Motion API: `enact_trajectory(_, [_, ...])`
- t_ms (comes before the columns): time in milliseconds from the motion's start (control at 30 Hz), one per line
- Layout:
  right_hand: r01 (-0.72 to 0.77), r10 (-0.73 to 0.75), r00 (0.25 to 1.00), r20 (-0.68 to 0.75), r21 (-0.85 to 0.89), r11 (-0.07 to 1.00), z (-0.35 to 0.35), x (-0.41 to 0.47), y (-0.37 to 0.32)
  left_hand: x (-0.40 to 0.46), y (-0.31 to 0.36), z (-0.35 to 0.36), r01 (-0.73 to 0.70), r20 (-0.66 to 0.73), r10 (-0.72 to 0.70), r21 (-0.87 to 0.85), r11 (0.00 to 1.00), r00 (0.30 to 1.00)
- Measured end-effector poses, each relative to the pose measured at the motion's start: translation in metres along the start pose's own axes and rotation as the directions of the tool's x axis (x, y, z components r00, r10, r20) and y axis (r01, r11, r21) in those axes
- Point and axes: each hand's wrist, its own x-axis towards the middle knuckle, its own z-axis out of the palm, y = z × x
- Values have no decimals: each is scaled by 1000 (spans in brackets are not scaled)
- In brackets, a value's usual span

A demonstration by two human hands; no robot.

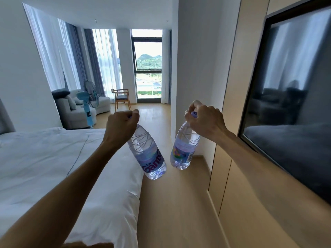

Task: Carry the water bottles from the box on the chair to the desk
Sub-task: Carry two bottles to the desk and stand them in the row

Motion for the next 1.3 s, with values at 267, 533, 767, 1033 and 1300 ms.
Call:
enact_trajectory(267, [-33,34,999,34,-24,999,88,126,46,130,-78,75,-66,9,66,-11,998,998])
enact_trajectory(533, [-36,36,998,52,0,999,186,244,116,247,-152,167,-114,-7,114,27,993,993])
enact_trajectory(767, [12,-11,998,64,-26,1000,269,369,190,355,-210,253,-65,-32,67,68,996,997])
enact_trajectory(1033, [29,-30,997,67,23,999,357,495,244,464,-274,322,1,-101,11,119,993,995])
enact_trajectory(1300, [40,-44,997,67,53,998,476,606,279,566,-378,388,14,-143,6,141,990,990])
